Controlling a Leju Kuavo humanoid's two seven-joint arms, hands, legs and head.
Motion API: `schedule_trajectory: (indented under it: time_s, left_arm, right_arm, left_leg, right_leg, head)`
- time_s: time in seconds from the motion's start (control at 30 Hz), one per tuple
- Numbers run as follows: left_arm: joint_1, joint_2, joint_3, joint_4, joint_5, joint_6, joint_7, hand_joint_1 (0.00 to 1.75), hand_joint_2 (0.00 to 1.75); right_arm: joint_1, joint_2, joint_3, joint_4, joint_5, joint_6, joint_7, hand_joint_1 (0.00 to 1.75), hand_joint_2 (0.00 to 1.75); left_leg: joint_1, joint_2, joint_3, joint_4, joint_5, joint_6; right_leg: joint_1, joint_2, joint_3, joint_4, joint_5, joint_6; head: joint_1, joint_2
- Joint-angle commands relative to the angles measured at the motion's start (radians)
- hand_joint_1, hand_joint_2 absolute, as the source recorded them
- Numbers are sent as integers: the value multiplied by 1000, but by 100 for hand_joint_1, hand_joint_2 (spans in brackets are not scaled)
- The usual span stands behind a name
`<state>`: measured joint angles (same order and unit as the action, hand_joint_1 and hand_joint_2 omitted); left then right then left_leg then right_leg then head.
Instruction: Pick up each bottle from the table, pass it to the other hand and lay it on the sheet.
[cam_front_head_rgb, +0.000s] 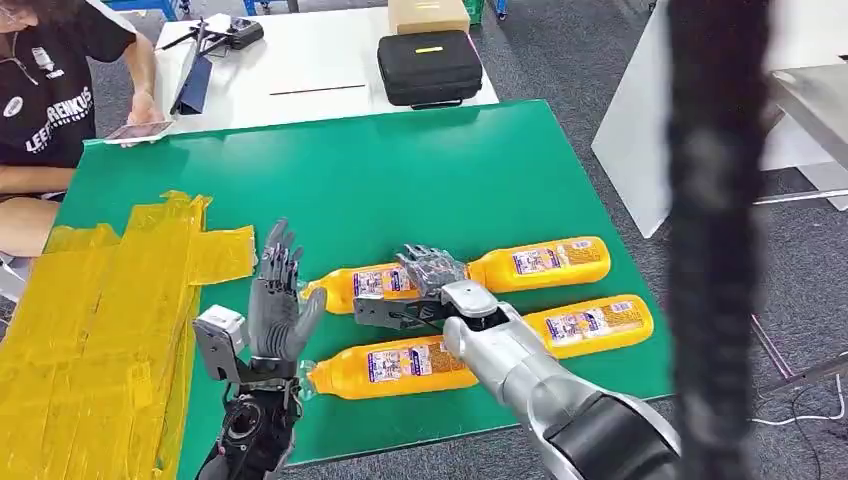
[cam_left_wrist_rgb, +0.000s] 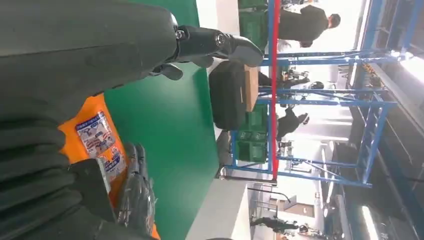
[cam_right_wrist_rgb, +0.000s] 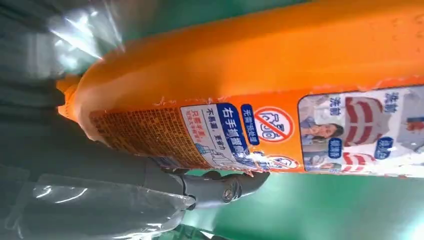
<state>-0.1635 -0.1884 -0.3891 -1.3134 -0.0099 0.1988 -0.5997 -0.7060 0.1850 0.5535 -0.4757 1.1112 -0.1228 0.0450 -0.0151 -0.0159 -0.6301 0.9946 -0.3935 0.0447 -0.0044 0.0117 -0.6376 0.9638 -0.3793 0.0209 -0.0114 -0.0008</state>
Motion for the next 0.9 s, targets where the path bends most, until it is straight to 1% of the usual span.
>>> schedule_trajectory:
  time_s: [0.03,0.07,0.1,0.13,0.17,0.2,0.23,0.27,0.3,0.33,0.37,0.4,0.43,0.53,0.6,0.67,0.7,0.77,0.8,0.87,0.9]
  left_arm:
    - [-38,6,-14,63,5,1,5,0,175]
    - [-38,6,-14,63,5,1,5,0,175]
    - [-38,6,-14,63,5,1,5,0,175]
    - [-38,7,-15,64,6,0,5,0,175]
    - [-39,7,-16,65,8,0,6,0,175]
    - [-39,7,-16,66,9,0,6,0,175]
    - [-39,7,-16,69,10,0,5,0,175]
    - [-40,6,-16,70,11,0,5,0,175]
    - [-41,7,-15,71,12,0,5,0,175]
    - [-39,7,-16,66,13,0,3,0,175]
    - [-34,9,-19,53,14,-1,-2,0,175]
    - [-30,10,-22,44,14,-2,-2,0,175]
    - [-26,12,-26,32,14,-3,-2,0,175]
    - [-16,13,-31,8,15,-4,-5,0,175]
    - [0,11,-33,-25,13,-4,-13,0,175]
    - [19,17,-39,-77,5,-5,-14,0,175]
    - [22,19,-40,-86,3,-5,-13,0,175]
    - [30,22,-33,-107,-3,-3,-7,0,175]
    - [35,23,-28,-113,-4,-2,-6,0,175]
    - [42,25,-22,-122,-9,-2,-5,0,175]
    - [46,28,-20,-130,-18,0,1,0,175]
  right_arm:
    - [-46,0,-5,84,-3,5,0,0,175]
    - [-46,0,-5,84,-3,5,0,0,175]
    - [-46,0,-5,84,-3,5,0,0,175]
    - [-45,-1,-6,86,0,4,3,0,175]
    - [-45,-1,-8,88,1,4,7,0,175]
    - [-44,-2,-9,89,2,3,8,10,175]
    - [-43,-2,-10,89,3,2,9,65,175]
    - [-43,-2,-10,90,4,3,7,150,175]
    - [-43,-2,-9,92,5,6,6,173,175]
    - [-43,-2,-12,91,6,5,6,171,175]
    - [-41,-2,-17,91,4,5,4,171,175]
    - [-40,-3,-19,92,5,7,3,169,175]
    - [-39,-4,-20,94,8,6,4,168,175]
    - [-37,-2,-36,98,12,-6,12,175,175]
    - [-37,-5,-42,99,18,-9,12,175,175]
    - [-34,-8,-60,94,14,-35,9,175,175]
    - [-32,-8,-67,91,9,-42,6,175,175]
    - [-26,-7,-111,69,-24,-87,-7,175,175]
    - [-20,-7,-128,55,-36,-117,-14,175,175]
    - [-6,-7,-159,22,-57,-177,-27,175,175]
    - [9,-5,-195,-13,-89,-227,-48,175,175]
  left_leg:
    - [0,-1,5,0,-2,-3]
    - [0,-1,3,0,-1,-2]
    - [1,0,7,1,-3,-4]
    - [0,-1,4,0,-2,-2]
    - [1,0,6,1,-3,-3]
    - [1,-1,4,0,-2,-3]
    - [1,-1,7,1,-3,-4]
    - [1,0,8,1,-4,-4]
    - [0,-1,6,0,-3,-3]
    - [1,0,8,1,-4,-4]
    - [1,-1,4,0,-1,-2]
    - [1,0,7,1,-3,-4]
    - [0,0,4,0,-1,-2]
    - [1,-1,6,0,-3,-3]
    - [1,-1,6,0,-3,-3]
    - [1,1,9,2,-5,-4]
    - [1,0,4,0,-2,-2]
    - [1,0,7,1,-4,-4]
    - [0,-1,4,0,-2,-2]
    - [1,0,8,1,-5,-4]
    - [0,0,4,0,-2,-3]
  right_leg:
    - [0,-2,5,0,-3,0]
    - [0,-2,3,0,-1,0]
    - [1,-2,7,1,-4,0]
    - [0,-2,4,0,-2,0]
    - [1,-2,7,0,-3,0]
    - [1,-2,4,0,-2,0]
    - [1,-3,7,0,-3,0]
    - [1,-3,8,1,-4,0]
    - [1,-3,7,0,-3,0]
    - [1,-3,8,1,-4,-1]
    - [1,-2,4,0,-2,0]
    - [1,-3,7,1,-4,0]
    - [1,-2,4,0,-2,0]
    - [1,-2,6,0,-3,0]
    - [1,-3,6,0,-3,0]
    - [1,-2,9,1,-5,0]
    - [1,-1,4,0,-2,0]
    - [1,-2,7,1,-4,0]
    - [0,-2,4,0,-2,0]
    - [1,-2,9,1,-5,-1]
    - [0,-1,4,0,-2,0]
  head:
    - [0,0]
    - [0,0]
    - [0,0]
    - [0,0]
    - [0,0]
    - [0,0]
    - [0,0]
    - [0,0]
    - [0,0]
    - [0,0]
    - [0,0]
    - [0,0]
    - [0,0]
    - [0,0]
    - [0,0]
    - [0,0]
    - [0,0]
    - [0,0]
    - [0,0]
    - [0,0]
    - [0,0]
